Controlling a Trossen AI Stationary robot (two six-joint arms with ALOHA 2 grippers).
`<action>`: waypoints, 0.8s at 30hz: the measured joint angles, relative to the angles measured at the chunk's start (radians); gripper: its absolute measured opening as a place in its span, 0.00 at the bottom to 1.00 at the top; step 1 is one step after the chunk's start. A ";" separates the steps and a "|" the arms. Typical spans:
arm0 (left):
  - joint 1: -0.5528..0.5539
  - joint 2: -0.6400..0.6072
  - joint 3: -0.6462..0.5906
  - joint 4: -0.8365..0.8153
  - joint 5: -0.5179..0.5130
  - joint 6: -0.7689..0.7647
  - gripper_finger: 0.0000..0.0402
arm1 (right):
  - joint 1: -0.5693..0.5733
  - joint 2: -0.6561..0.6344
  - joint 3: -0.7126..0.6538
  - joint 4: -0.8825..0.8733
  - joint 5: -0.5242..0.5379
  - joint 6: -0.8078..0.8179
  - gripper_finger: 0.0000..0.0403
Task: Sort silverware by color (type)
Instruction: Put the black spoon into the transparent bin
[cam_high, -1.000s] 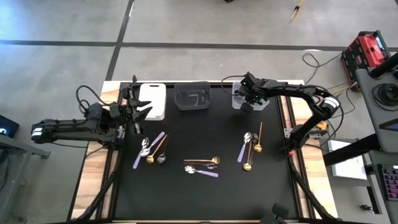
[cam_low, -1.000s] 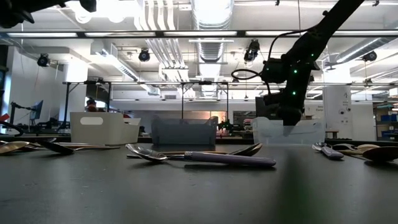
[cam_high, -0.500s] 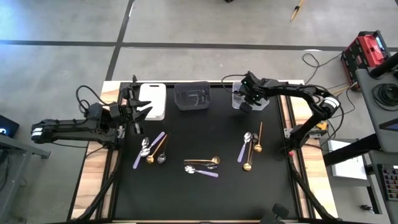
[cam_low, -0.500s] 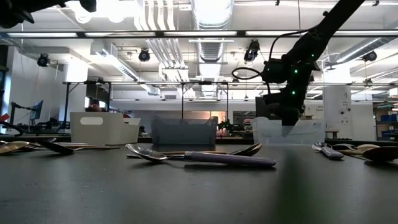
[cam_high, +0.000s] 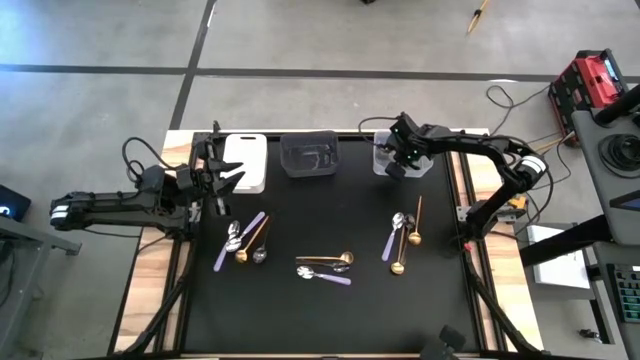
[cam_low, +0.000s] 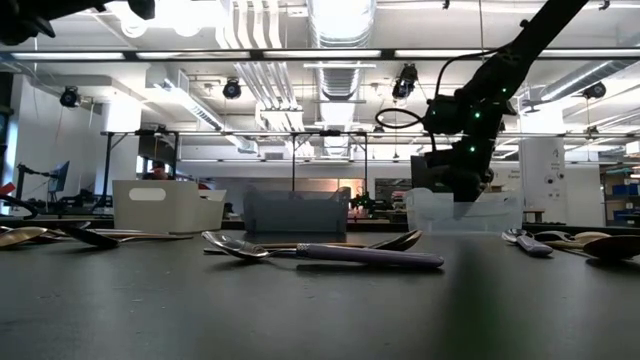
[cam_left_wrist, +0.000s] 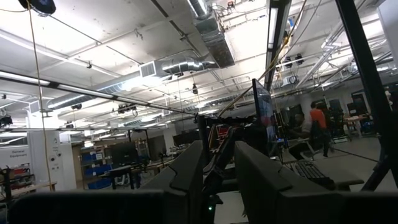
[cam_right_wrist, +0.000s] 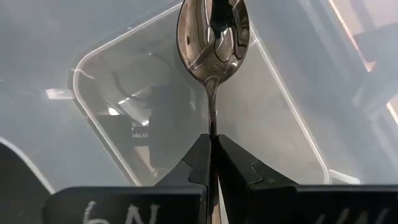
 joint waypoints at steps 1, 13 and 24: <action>0.000 0.000 0.000 0.000 0.000 0.000 0.19 | 0.000 0.000 0.000 0.004 0.000 0.000 0.02; 0.000 0.000 0.000 0.000 0.000 0.000 0.19 | -0.002 0.000 0.000 0.023 0.000 0.001 0.02; 0.000 0.000 0.000 0.000 0.000 0.000 0.19 | -0.002 0.000 -0.001 0.023 0.000 0.002 0.02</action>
